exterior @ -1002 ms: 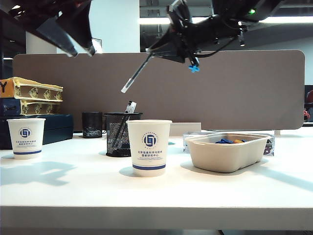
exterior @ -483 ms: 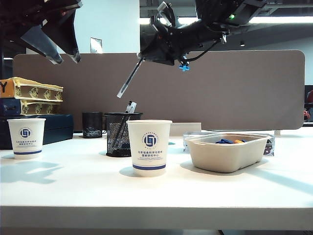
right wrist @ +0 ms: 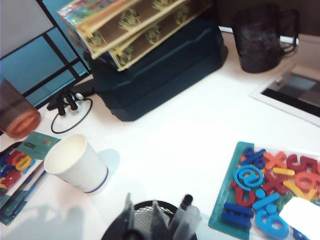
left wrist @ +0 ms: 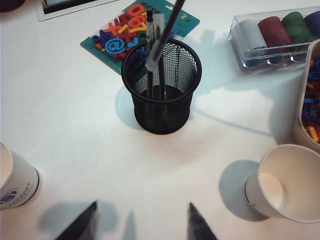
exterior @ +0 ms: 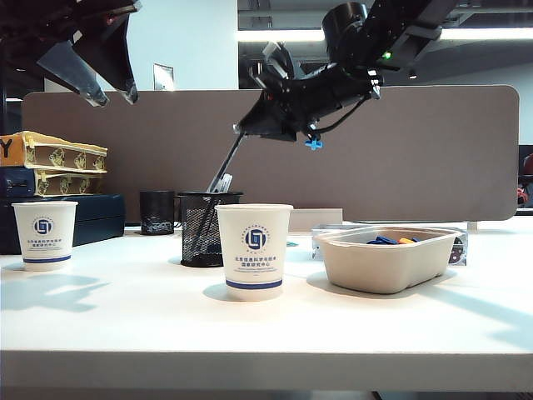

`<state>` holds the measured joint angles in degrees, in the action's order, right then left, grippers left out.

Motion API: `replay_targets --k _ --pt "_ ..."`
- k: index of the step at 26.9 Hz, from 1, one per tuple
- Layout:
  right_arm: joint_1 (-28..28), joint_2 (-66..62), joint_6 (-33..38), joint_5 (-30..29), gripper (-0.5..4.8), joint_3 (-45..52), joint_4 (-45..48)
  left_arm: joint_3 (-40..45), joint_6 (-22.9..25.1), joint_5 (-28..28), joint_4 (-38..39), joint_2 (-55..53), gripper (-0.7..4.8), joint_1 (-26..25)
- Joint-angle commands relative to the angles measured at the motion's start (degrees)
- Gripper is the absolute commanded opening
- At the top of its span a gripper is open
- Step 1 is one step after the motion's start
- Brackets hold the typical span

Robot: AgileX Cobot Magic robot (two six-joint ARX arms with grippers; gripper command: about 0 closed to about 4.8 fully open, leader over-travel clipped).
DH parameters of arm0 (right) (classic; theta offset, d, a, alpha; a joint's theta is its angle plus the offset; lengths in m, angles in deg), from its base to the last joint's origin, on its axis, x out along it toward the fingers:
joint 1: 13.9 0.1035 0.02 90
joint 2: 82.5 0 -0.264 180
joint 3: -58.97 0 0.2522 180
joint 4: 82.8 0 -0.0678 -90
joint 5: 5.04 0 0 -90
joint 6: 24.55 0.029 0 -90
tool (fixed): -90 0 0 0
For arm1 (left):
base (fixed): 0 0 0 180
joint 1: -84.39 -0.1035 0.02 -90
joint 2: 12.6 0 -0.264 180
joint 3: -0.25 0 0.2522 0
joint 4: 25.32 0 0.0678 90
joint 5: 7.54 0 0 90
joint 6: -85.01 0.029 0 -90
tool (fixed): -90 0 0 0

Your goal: Pick up one pen and put it in the pen container.

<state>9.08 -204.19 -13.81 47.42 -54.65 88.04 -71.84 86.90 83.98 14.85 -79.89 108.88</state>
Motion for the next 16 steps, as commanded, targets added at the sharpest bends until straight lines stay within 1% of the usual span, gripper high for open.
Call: replay_targets --k 1,9,10,11,12,16 --pt "0.07 -0.59 -0.48 0.07 0.10 -0.33 -0.09 -0.02 0.26 -0.26 -0.85 0.26 2.20 0.04" --pt "0.07 -1.95 -0.50 0.07 0.13 -0.31 -2.32 -0.02 0.24 -0.24 -0.98 0.26 2.20 0.04" --pt "0.07 -1.92 -0.48 -0.04 0.27 -0.31 -2.25 -0.02 0.22 -0.24 -1.29 0.26 2.20 0.04" --pt "0.07 -1.92 -0.46 -0.09 0.61 -0.31 -2.27 -0.02 0.20 -0.24 -1.75 0.26 2.20 0.04" --pt "0.07 -1.90 -0.46 -0.09 0.68 -0.31 -2.29 -0.02 0.20 -0.24 -1.92 0.26 2.20 0.04" --pt "0.07 -1.92 -0.42 -0.09 0.68 -0.31 -2.49 -0.02 0.20 -0.24 -1.86 0.26 2.20 0.04"
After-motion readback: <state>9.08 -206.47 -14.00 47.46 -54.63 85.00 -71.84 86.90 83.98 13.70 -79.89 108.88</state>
